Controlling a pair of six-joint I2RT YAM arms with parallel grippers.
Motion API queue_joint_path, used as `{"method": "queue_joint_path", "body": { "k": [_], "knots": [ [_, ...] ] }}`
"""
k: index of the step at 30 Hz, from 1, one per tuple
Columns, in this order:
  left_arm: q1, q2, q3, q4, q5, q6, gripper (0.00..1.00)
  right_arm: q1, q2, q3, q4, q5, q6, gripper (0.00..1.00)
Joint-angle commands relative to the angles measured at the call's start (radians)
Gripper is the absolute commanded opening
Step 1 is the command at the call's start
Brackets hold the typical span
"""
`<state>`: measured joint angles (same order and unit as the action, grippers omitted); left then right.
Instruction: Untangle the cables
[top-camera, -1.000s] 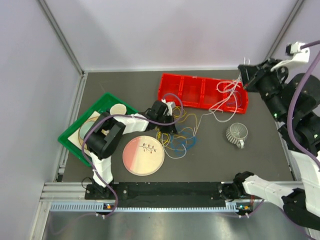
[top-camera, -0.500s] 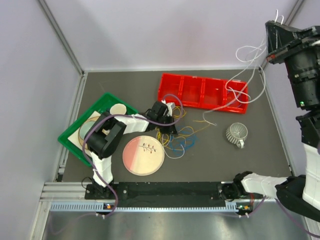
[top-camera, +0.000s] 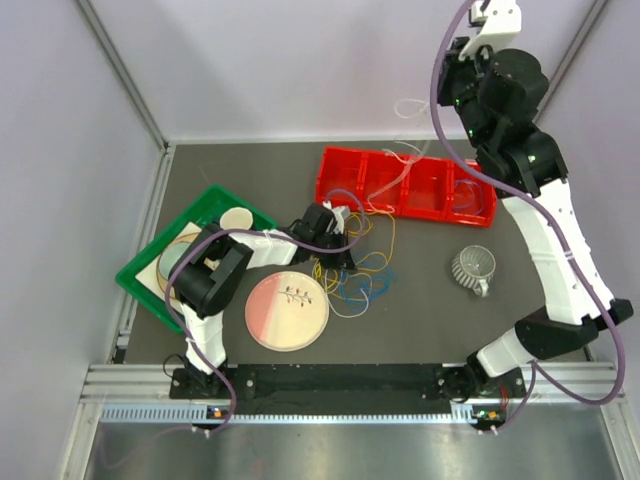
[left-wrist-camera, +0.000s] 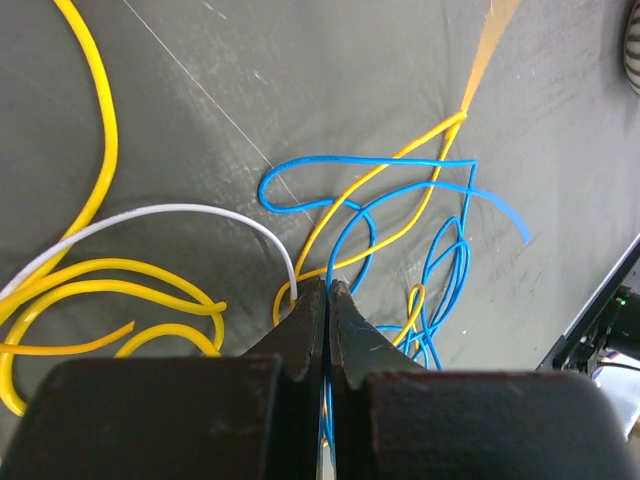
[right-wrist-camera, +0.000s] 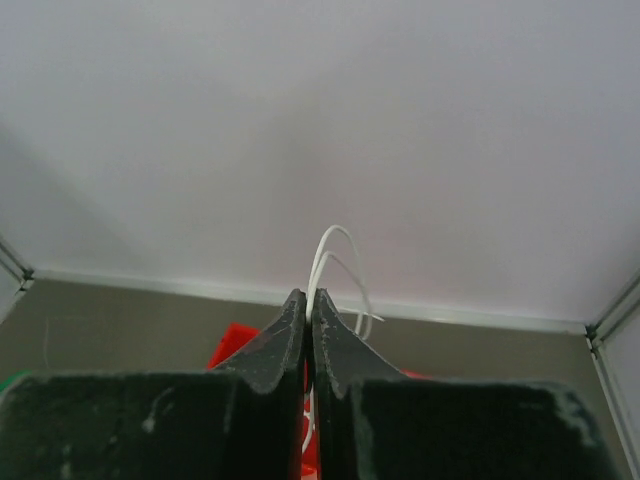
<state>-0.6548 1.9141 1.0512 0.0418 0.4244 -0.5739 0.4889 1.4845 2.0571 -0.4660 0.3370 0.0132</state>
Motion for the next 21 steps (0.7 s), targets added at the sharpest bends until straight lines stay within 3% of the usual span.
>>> {"method": "queue_joint_path", "body": {
  "k": [1,7,16,21],
  "knots": [
    [-0.003,0.008,-0.025,0.017,0.007,0.006,0.00,-0.007,-0.021,0.214,0.075,-0.019,-0.021,0.00],
    [-0.002,0.031,-0.028,0.024,0.010,0.003,0.00,-0.007,0.023,0.429,0.087,-0.050,-0.035,0.00],
    [-0.003,0.036,-0.016,0.004,0.024,0.016,0.00,-0.009,0.007,0.347,0.095,0.022,-0.074,0.00],
    [-0.003,0.054,-0.011,0.001,0.030,0.020,0.00,-0.007,0.022,0.403,0.109,0.023,-0.090,0.00]
  ]
}}
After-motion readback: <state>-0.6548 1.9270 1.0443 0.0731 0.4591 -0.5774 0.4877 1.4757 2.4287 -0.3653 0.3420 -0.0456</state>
